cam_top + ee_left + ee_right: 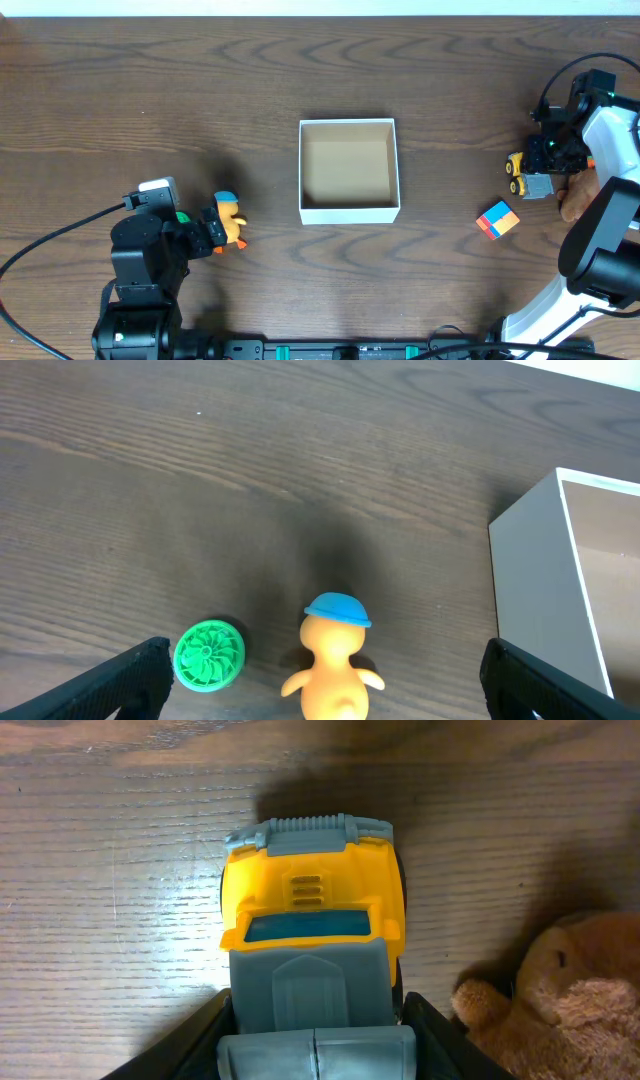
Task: Pack container
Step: 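Lift the truck with the right gripper and carry it over the box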
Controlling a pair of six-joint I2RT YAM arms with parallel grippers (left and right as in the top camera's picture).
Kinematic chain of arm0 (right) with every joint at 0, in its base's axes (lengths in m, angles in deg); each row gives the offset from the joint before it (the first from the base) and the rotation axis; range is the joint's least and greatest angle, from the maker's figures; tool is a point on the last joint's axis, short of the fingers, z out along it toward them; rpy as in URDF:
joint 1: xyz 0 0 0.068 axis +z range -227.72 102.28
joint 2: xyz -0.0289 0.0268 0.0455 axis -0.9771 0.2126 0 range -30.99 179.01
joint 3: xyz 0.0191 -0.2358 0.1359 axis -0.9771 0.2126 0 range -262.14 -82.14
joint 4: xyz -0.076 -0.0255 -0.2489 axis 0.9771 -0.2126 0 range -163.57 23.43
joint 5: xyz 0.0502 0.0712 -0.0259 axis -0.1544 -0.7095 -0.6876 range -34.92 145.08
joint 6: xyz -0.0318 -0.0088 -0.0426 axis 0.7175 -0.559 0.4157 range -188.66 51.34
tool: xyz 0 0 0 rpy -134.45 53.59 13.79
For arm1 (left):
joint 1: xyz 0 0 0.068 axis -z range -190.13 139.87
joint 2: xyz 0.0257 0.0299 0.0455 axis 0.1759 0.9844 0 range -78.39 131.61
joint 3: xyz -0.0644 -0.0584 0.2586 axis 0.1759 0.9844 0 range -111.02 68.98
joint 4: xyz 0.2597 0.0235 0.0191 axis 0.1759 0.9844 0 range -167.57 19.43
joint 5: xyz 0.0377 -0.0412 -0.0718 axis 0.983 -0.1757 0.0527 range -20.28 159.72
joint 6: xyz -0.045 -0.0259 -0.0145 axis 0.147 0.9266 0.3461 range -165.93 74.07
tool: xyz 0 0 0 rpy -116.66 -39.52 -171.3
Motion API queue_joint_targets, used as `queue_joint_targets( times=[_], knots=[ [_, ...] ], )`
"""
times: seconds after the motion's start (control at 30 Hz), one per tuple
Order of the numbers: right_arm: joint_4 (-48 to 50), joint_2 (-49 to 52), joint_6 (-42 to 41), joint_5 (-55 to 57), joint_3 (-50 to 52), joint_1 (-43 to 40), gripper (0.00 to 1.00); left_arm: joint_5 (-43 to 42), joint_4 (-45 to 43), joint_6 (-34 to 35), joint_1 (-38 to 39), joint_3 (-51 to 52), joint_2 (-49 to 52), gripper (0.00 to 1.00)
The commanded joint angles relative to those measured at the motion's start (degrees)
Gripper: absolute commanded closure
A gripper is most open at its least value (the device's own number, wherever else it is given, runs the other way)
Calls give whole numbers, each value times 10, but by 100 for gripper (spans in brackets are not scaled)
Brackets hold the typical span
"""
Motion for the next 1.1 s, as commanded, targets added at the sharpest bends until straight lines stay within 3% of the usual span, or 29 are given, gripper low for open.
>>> queue_joint_targets(
  times=[0.0,0.1,0.37,0.6,0.87,1.07],
  knots=[
    [3,-3,0,1,-9,3,76,7,0,1,-3,-15,1,2],
    [3,-3,-2,-6,-9,3,99,7,0,1,-3,-15,1,2],
    [-39,-19,-76,-57,-54,11,99,7,0,1,-3,-15,1,2],
    [-99,-96,-154,-105,-115,88,99,7,0,1,-3,-15,1,2],
    [-45,-201,-256,-99,-115,283,99,7,0,1,-3,-15,1,2],
    [1,-191,-351,-23,-111,448,99,7,0,1,-3,-15,1,2]
  ],
)
